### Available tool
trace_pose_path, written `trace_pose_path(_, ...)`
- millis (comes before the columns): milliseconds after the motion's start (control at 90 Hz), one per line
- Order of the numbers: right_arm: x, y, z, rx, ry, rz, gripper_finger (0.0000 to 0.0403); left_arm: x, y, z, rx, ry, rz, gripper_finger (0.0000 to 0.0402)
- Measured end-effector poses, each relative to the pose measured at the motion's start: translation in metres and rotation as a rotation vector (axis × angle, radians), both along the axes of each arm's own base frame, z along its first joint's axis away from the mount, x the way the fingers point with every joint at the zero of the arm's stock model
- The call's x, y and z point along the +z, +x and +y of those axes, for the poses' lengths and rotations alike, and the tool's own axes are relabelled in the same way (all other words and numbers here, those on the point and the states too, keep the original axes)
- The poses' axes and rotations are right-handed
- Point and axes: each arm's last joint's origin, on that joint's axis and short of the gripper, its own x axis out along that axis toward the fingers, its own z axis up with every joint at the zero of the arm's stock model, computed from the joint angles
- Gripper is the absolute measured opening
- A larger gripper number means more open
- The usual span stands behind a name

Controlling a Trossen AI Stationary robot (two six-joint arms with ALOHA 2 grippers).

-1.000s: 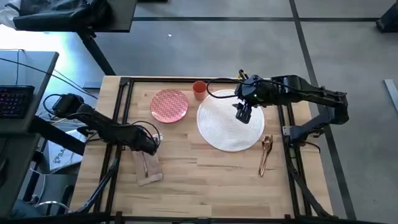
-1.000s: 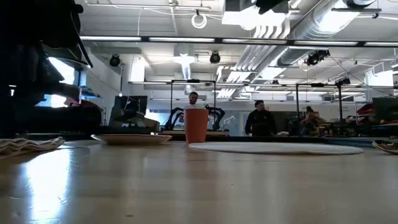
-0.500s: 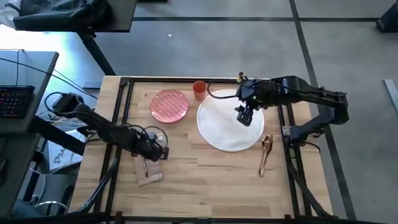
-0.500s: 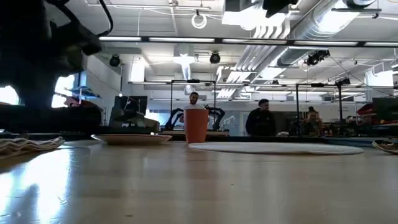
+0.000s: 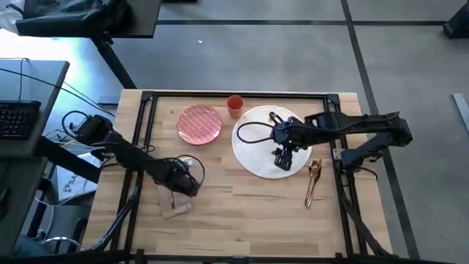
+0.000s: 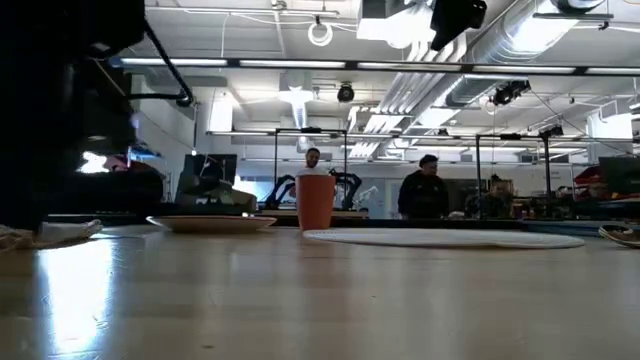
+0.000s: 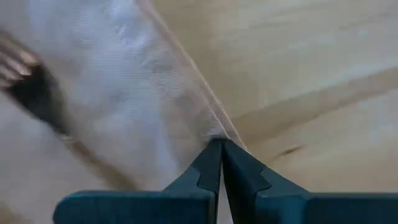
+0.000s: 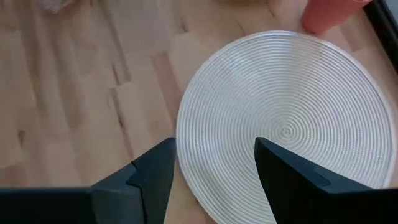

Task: Set table place
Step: Adjust the pink napkin, then move the table mat to the center of the table

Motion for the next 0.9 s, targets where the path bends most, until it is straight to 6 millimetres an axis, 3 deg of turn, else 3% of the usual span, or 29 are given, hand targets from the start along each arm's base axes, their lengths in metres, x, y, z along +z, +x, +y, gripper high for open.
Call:
trace_pose_path(178, 0.002, -0.003, 0.004, -0.02, 0.018, -0.011, 0.0199, 0.005, -0.01, 0.006, -0.12, 0.038, 0.067, 0.0)
trace_pose_path(456, -0.004, 0.001, 0.007, -0.112, 0.035, -0.044, 0.0199, 0.034, 0.006, -0.001, -0.08, 0.025, -0.152, 0.0)
trace_pose_path(589, -0.039, 0.009, 0.018, -0.044, -0.041, -0.067, 0.0199, 0.044, 0.026, -0.009, -0.052, 0.024, -0.378, 0.0)
trace_pose_path(678, -0.075, 0.018, 0.018, -0.03, 0.036, -0.105, 0.0199, 0.052, 0.041, -0.013, -0.016, 0.046, -0.577, 0.0)
trace_pose_path(789, -0.104, 0.024, 0.005, -0.153, 0.205, -0.129, 0.0199, 0.062, 0.055, -0.017, -0.026, 0.066, -0.765, 0.0)
trace_pose_path(900, -0.113, 0.025, -0.009, -0.314, 0.296, -0.101, 0.0199, 0.07, 0.063, -0.02, -0.123, 0.074, -0.872, 0.0)
